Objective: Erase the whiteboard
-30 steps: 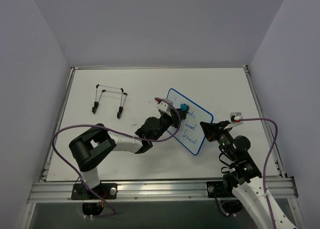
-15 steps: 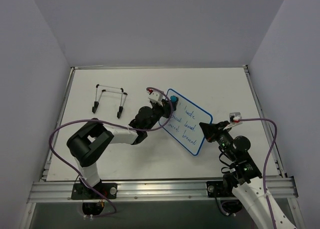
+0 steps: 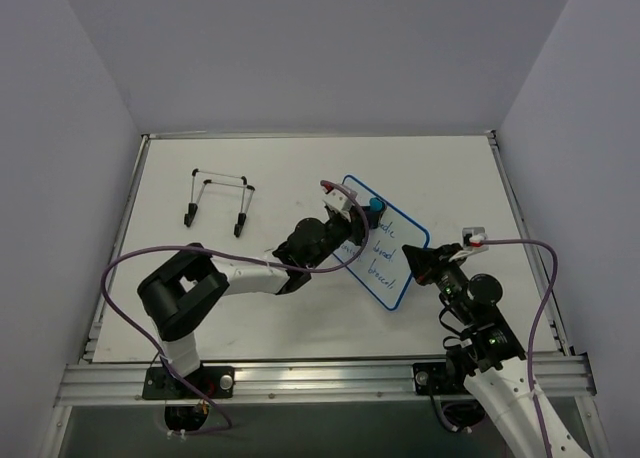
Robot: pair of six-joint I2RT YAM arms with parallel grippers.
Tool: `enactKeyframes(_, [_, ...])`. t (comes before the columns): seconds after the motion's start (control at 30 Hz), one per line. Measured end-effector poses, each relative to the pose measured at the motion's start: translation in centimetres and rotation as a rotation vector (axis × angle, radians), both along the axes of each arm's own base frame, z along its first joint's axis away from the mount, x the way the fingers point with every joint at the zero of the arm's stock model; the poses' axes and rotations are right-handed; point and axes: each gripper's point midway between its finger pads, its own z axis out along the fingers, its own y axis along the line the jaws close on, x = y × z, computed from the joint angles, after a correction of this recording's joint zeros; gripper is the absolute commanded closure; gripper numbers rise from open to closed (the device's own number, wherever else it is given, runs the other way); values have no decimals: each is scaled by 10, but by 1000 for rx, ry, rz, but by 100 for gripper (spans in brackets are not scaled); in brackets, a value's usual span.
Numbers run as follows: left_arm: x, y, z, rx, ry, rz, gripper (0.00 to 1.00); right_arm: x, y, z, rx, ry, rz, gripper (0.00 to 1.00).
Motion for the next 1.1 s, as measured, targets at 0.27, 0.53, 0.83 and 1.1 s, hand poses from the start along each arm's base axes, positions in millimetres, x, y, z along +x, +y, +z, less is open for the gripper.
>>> enactKeyframes(0.27, [-12,-3,8,-8,2,-25,98,-2,1,0,-4,-3,13,100])
enactKeyframes(0.53, [46,47,-8,-5,57,105,98,-7,8,0,-2,-1,58,100])
enactKeyframes(0.83, [81,67,-49,-21,107,145,98,-6,5,-2,12,22,33,100])
enactKeyframes(1.1, [81,63,-50,-40,98,105,98,-6,4,-1,11,26,28,100])
